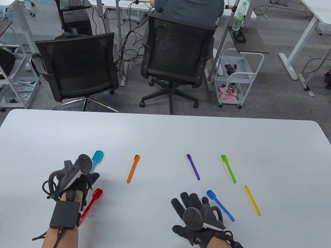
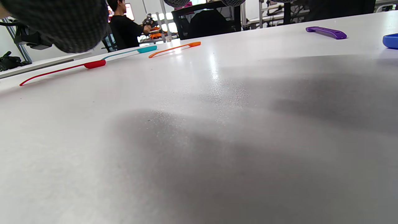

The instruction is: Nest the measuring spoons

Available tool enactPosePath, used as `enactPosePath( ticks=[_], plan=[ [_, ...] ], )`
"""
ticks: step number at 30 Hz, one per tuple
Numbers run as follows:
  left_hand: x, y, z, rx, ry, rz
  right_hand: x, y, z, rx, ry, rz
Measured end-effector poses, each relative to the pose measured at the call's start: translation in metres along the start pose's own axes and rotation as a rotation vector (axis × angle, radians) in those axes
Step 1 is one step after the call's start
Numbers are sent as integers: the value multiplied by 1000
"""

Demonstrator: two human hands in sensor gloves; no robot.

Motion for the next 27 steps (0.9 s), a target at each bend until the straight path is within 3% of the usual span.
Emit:
enactPosePath(
  ticks=[14,27],
  plan=[
    [-25,28,2,92,67,96,-1,0,1,7,13,-2],
    [-29,29,1,106,93,119,-1,0,3,12,20,-5]
  ],
)
Point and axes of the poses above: the tracker on the back of each hand, its own z axis roughly to the little-finger side, its own y axis roughly from the wrist to the fingertips, x = y × z, the point moved 4 cm from there along y, roughly from the wrist to the fingertips, and after that the axes turned 14 degrees about z, right-handed, at the moved point
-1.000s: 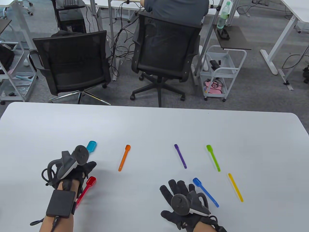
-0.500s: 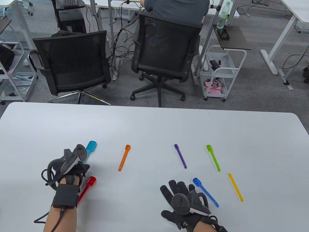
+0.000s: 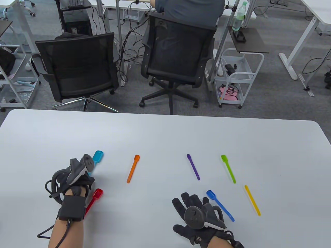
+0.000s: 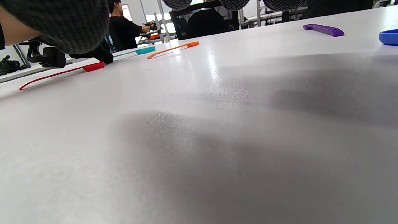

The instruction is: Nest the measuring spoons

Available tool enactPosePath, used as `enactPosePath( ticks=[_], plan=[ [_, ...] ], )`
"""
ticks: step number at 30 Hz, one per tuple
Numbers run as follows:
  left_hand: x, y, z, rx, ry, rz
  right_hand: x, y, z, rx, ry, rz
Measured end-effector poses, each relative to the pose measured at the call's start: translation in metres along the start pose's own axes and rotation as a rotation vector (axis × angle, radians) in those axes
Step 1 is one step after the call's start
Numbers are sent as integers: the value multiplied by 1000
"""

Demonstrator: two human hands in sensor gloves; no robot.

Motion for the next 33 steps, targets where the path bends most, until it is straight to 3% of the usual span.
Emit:
enactPosePath(
  ticks=[33],
  plan=[
    [-1,0,1,-11,-31,-48,-1,0,3,15,4,-5]
  ],
)
Point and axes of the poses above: the tracker on the back of each hand, its own z axis roughly to the little-finger side, its own y axis roughly from the wrist to the fingertips, x = y × z, the point moved 4 cm from there along y, roughly from the wrist to the fingertips, and after that the axes turned 14 degrees about z, right-handed, at the moved point
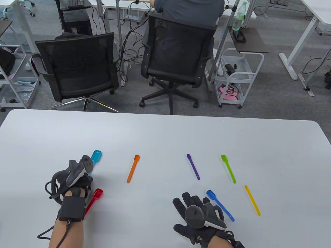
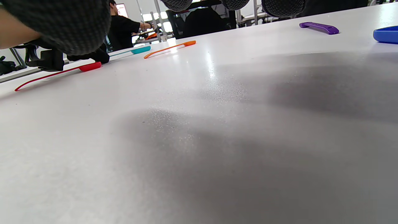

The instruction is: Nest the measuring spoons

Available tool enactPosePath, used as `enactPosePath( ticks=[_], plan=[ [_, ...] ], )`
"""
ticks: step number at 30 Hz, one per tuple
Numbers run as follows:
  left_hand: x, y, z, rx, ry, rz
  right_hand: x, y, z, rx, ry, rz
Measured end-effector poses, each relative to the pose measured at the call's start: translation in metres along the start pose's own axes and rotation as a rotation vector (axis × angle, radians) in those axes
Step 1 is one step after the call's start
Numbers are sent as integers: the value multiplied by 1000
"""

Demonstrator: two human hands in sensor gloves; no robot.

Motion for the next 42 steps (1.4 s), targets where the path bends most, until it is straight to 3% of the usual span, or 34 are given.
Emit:
enactPosePath(
  ticks=[8,13,22,32,42],
  plan=[
    [10,-9,7,20,-33,-62,-1,0,0,-5,1,6],
    [27,-30,3,20,-57,-98,-3,-1,-2,-12,1,17],
    [43,-86,-42,32,-110,-163,-8,-6,-8,-29,-7,44],
    [22,-136,-123,28,-117,-150,-15,-13,-16,-46,-37,83],
    [-9,-154,-176,2,-178,-134,-18,-15,-8,-8,-48,94]
  ],
)
Point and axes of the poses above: the tracker on the back of each hand, its own z axis roughly to the little-finger side, its own y axis roughly from the wrist to the fingertips, x = y × z, the point moved 4 cm from there along y, roughly from the wrist to the fingertips, and after that the axes turned 14 degrees about z, right-handed, at the moved point
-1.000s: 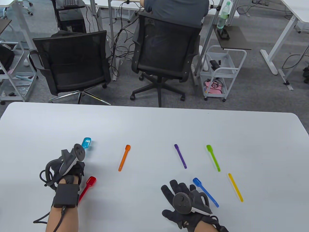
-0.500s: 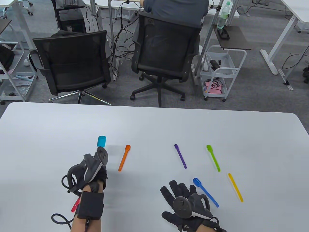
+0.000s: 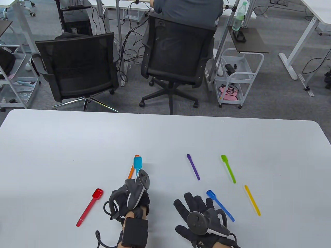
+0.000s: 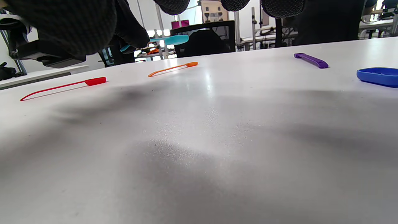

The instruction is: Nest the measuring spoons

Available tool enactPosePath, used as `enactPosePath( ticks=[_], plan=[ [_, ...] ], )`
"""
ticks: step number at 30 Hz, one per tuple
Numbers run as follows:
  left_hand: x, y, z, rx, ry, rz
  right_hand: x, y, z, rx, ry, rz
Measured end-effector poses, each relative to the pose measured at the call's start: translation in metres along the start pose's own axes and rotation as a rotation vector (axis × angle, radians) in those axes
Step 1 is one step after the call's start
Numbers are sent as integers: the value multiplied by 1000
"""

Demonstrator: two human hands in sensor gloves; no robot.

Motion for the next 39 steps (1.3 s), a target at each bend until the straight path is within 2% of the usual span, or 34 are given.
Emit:
enactPosePath(
  ticks=[14,30,39],
  plan=[
    [-39,-8,-33,-34,27,21,-3,1,4,20,3,8],
    [-56,-5,-43,-50,55,25,-4,1,6,31,7,11],
    [-55,-7,-44,-51,70,46,-4,1,6,36,9,12]
  ],
)
Point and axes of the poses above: the tracker on the back of each hand, its own z axis roughly to the little-finger side, its own y axis roughly from the wrist to the fingertips, x = y × z, the point moved 4 cm from there along y, roughly from the wrist to the fingertips, and after that the axes turned 14 degrees about z, right-handed, at the moved point
